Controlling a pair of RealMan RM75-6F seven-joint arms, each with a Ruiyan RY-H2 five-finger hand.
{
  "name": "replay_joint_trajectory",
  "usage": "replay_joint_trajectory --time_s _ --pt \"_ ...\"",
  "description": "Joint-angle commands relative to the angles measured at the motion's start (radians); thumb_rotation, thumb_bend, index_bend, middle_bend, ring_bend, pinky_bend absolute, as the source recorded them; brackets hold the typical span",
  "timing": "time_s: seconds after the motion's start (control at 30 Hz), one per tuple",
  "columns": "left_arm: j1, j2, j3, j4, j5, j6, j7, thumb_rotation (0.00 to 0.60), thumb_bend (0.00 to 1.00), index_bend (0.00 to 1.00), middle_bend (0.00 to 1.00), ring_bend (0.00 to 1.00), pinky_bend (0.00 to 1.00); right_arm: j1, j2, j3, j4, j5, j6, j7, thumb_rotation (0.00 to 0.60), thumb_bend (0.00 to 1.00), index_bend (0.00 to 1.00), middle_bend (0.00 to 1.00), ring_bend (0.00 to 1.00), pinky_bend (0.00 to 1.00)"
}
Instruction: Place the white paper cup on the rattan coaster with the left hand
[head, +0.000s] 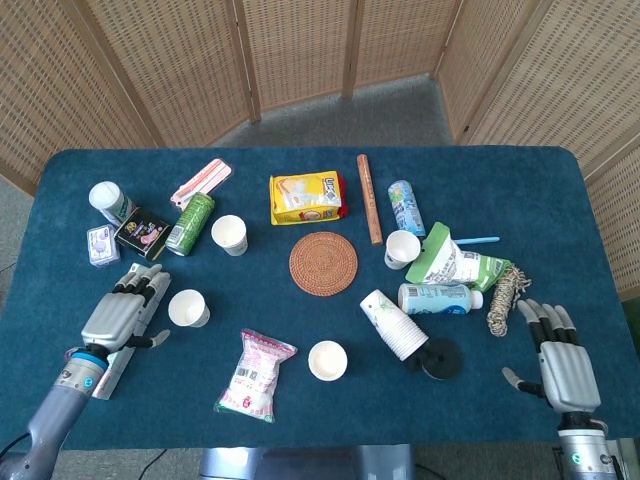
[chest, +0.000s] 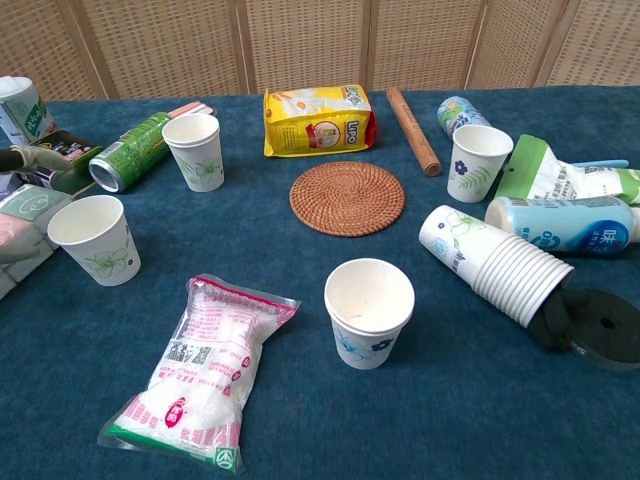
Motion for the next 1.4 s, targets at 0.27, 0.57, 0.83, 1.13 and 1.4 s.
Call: replay_joint_trajectory --time_s 0.27,0.57,0.83,1.13,1.4 --pt "-0.044 -0.059 0.011 0.066 0.053 -0.044 -0.084 0.476 0.32 0.0 0.0 0.0 0.03 0.002 -0.004 0.0 0.0 0.008 -0.007 -0.005 0.6 0.22 0.0 0.0 0.0 0.0" --pt "-0.045 -0.089 0.031 0.115 0.115 -0.023 -0.155 0.559 0.32 0.08 0.07 0.09 0.35 -0.001 0.0 0.002 -0.003 0.007 0.002 -0.008 0.6 0.22 0.0 0.0 0.0 0.0" --pt "-0.044 -0.13 0.044 0.162 0.141 0.003 -0.161 0.6 0.35 0.2 0.21 0.26 0.5 -0.002 -0.001 -0.001 -0.003 0.009 -0.001 -0.008 0.6 0.22 0.0 0.0 0.0 0.0" --pt "-0.04 -0.147 0.041 0.186 0.156 0.037 -0.189 0.6 0.37 0.25 0.28 0.32 0.54 -0.005 0.0 -0.003 -0.004 0.005 0.003 -0.004 0.6 0.22 0.0 0.0 0.0 0.0" --pt "-0.06 -0.117 0.01 0.16 0.139 0.013 -0.259 0.6 0.37 0.25 0.28 0.32 0.55 -0.005 -0.002 -0.004 0.001 0.006 -0.001 0.003 0.6 0.22 0.0 0.0 0.0 0.0"
